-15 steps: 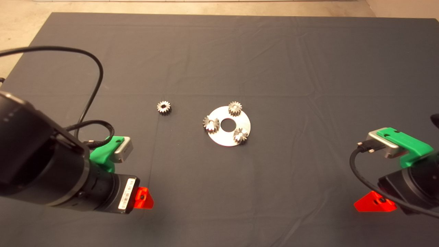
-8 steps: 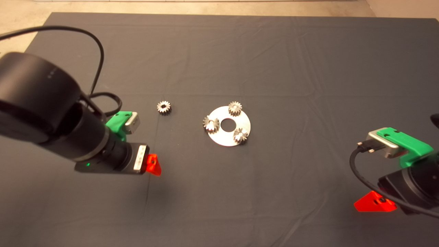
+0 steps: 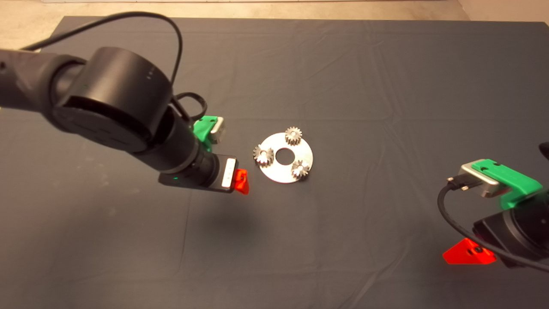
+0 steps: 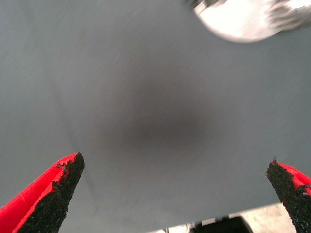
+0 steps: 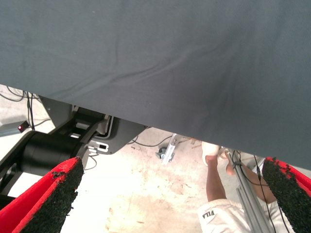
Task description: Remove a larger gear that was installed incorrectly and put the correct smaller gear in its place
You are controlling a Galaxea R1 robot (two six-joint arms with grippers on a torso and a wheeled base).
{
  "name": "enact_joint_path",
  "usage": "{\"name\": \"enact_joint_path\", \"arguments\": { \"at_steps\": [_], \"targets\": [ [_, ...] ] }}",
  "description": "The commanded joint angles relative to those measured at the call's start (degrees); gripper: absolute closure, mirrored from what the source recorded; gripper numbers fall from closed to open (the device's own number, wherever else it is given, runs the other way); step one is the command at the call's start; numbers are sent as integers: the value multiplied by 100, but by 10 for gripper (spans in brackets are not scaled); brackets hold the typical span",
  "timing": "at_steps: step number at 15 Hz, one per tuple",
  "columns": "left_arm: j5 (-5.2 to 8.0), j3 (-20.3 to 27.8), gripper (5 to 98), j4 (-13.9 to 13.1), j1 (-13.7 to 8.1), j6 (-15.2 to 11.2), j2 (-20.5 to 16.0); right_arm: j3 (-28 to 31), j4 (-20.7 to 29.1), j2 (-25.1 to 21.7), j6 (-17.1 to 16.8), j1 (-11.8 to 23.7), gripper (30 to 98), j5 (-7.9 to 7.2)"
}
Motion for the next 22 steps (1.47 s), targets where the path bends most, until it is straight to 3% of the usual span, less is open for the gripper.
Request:
{"name": "enact_joint_path", "arguments": {
  "at_steps": [1,5,7,9,10,14,17,20,22],
  "targets": [
    [6,-137,61,391,-23,31,86,15,-146,11,29,94,308,-718],
    [-91,-269,61,1086,223,110,200,15,-199,11,29,94,308,-718],
    [-108,-360,61,1156,323,280,230,15,-199,11,29,94,308,-718],
    [-333,-473,61,1188,387,420,387,15,-199,11,29,94,308,-718],
    [-383,-554,61,1255,465,492,466,15,-199,11,29,94,308,-718],
    [-381,-725,61,1657,565,532,666,16,-190,11,29,94,308,-718],
    [-381,-983,61,1790,672,612,816,15,-199,11,29,94,308,-718],
    [-381,-1438,61,1816,847,980,1034,15,-199,11,29,94,308,-718],
    [-381,-1556,61,1824,878,1033,1093,19,-190,11,29,94,308,-718]
  ]
}}
